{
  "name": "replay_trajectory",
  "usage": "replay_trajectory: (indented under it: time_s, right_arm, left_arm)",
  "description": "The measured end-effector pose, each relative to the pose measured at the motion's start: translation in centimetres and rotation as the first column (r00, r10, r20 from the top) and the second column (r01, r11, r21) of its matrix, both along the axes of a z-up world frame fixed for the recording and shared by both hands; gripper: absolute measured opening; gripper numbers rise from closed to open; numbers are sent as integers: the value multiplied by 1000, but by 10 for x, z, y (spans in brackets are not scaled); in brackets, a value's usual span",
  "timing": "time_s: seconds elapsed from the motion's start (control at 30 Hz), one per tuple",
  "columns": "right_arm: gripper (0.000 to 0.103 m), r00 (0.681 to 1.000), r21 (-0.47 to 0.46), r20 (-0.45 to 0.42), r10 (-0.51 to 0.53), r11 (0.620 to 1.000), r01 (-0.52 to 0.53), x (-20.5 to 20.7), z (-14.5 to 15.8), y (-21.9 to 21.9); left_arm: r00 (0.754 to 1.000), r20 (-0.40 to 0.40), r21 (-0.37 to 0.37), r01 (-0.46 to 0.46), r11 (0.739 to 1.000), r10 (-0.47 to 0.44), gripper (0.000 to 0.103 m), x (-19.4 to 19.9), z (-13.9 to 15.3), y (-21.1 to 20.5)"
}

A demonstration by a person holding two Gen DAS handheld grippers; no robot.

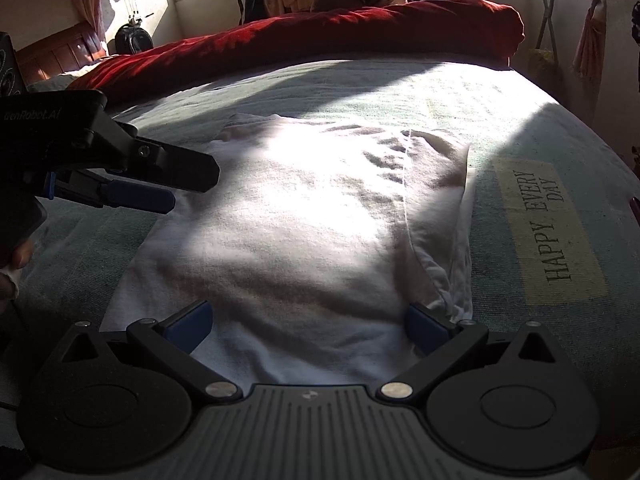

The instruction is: Fold clothes

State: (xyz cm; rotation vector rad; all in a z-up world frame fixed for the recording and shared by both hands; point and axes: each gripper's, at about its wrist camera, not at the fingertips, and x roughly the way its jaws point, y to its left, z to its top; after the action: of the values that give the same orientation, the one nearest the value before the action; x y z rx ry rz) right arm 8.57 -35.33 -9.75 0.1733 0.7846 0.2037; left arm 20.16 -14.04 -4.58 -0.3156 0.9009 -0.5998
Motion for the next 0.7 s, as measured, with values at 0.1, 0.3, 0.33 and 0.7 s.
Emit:
replay_trajectory:
  time_s: [0.1, 0.3, 0.33, 0.7]
  right_arm:
    - [103, 1000, 140, 13, -21, 990, 19, -4, 9, -23]
    - [103, 994, 389, -17, -109, 915, 107, 0, 12, -84]
    - [103, 992, 392, -28, -126, 911, 127, 3, 11, -91]
    - [103, 981, 657, -183, -66, 734, 172, 52, -39, -134]
  left_arm:
    - [999, -12, -40, -51, 998, 51, 93, 1, -1, 18]
    - [985, -135, -131, -124, 984, 106, 93, 9, -23, 46]
    - [982, -154, -137, -132, 982, 111, 93, 10, -28, 48]
    - [953, -304, -283, -113, 953, 23, 98, 51, -61, 46]
